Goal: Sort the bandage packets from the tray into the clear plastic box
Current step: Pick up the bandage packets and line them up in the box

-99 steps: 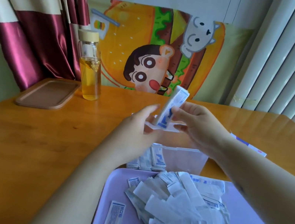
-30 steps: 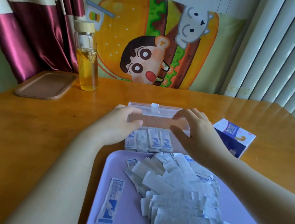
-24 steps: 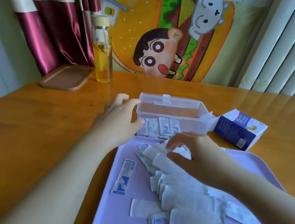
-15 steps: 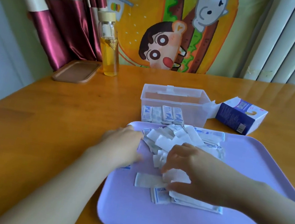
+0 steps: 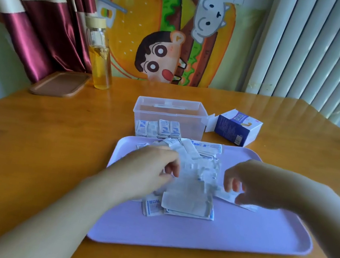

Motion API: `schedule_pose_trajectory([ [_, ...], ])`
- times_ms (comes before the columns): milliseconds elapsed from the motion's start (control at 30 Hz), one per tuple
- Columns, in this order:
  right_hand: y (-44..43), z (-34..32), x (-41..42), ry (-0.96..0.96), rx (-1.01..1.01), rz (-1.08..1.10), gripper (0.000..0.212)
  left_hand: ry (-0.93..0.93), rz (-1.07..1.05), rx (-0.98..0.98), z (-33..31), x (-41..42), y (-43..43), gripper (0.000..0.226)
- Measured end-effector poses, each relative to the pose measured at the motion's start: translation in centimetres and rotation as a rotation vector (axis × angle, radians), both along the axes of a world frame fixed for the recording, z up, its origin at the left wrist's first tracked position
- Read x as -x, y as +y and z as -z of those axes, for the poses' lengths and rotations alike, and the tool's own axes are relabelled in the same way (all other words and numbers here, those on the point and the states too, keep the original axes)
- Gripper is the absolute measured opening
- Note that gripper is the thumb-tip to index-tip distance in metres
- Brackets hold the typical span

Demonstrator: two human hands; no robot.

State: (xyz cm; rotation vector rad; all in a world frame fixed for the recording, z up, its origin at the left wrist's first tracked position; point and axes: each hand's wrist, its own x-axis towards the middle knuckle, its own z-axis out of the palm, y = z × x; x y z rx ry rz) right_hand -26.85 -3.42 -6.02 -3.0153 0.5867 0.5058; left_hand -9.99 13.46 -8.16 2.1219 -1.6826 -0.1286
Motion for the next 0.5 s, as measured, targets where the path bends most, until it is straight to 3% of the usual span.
schedule_pose_trajectory([
  [100, -0.6, 0.9, 0.2, -0.034, 0.049, 0.045, 0.035, 0.063, 0.166, -0.174, 0.5, 2.6, -0.7, 0.020],
  [200, -0.5, 2.1, 0.2, -0.041, 0.031, 0.088, 0.046, -0.087, 0.146, -0.296, 1.8, 3.4, -1.7, 0.044],
  [333, -0.8, 2.8, -0.2, -0.063, -0.042, 0.122, 0.047, -0.131, 0.121, -0.322, 2.4, 3.5, -2.2, 0.054],
  [500, -1.6, 3.4, 0.0, -0.220, -0.075, 0.186, 0.043, -0.136, 0.103, -0.329, 2.2, 3.6, -2.2, 0.044],
])
